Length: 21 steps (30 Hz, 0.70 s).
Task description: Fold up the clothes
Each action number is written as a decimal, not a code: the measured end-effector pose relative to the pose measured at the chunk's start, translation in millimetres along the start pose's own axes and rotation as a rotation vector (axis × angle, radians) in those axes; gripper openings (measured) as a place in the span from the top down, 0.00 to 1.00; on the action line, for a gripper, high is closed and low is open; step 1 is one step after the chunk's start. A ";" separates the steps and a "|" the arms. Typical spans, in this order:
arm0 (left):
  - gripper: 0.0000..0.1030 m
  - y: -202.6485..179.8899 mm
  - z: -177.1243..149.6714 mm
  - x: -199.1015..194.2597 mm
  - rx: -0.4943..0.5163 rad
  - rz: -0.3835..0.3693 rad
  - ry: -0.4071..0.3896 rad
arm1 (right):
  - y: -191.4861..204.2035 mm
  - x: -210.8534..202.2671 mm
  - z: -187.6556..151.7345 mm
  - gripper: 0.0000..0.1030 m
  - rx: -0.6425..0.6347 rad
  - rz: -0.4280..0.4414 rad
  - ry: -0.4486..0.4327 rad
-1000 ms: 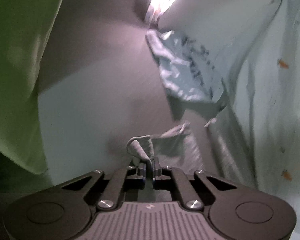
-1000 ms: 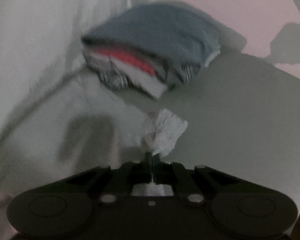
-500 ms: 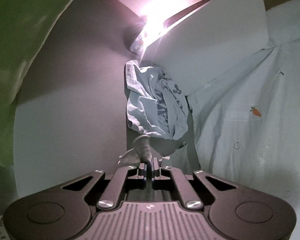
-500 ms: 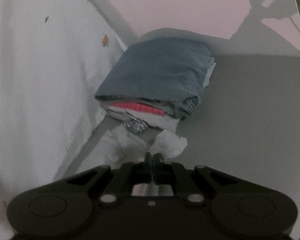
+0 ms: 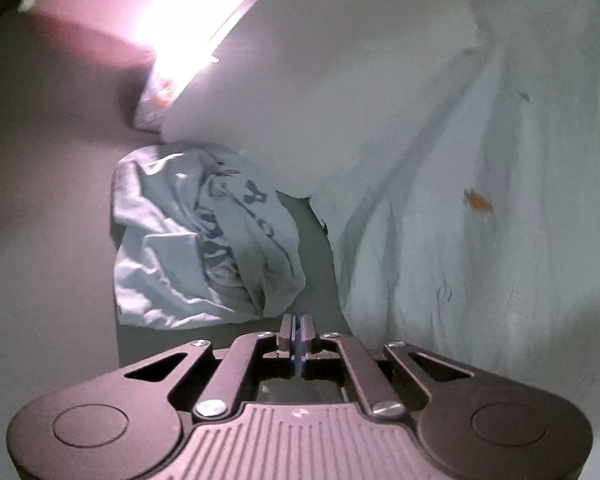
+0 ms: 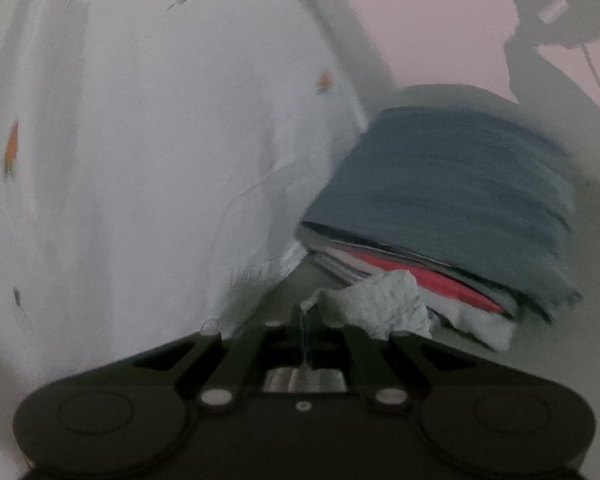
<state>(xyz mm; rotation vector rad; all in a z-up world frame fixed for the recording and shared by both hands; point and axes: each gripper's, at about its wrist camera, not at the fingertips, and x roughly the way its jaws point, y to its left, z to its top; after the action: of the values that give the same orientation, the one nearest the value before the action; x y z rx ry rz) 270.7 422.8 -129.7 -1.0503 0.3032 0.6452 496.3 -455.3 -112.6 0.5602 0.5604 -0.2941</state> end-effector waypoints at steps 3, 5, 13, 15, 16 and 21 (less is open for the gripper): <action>0.97 9.8 -13.6 -1.1 0.053 0.032 0.067 | 14.2 14.8 -8.1 0.99 -0.069 -0.035 0.025; 0.97 20.1 -26.5 -2.5 0.073 0.079 0.137 | 10.3 18.2 -13.8 0.99 -0.047 -0.056 0.047; 0.73 59.0 -69.2 -25.4 0.104 0.157 0.255 | -11.3 -5.8 -37.1 0.99 -0.033 -0.092 0.060; 0.51 55.1 -79.8 -23.5 0.177 0.183 0.283 | -17.3 -13.3 -39.9 0.99 -0.035 -0.096 0.059; 0.46 51.2 -86.1 -23.4 0.227 0.197 0.294 | -20.8 -17.0 -41.1 0.99 -0.036 -0.098 0.058; 0.30 42.2 -110.7 -9.7 0.412 0.284 0.336 | -34.6 -32.9 -45.7 0.99 -0.026 -0.096 0.048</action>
<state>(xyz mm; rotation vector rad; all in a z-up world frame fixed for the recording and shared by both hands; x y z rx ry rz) 244.2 336.8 -207.3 -0.7176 0.8530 0.6226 436.3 -453.4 -140.4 0.5173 0.6382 -0.3648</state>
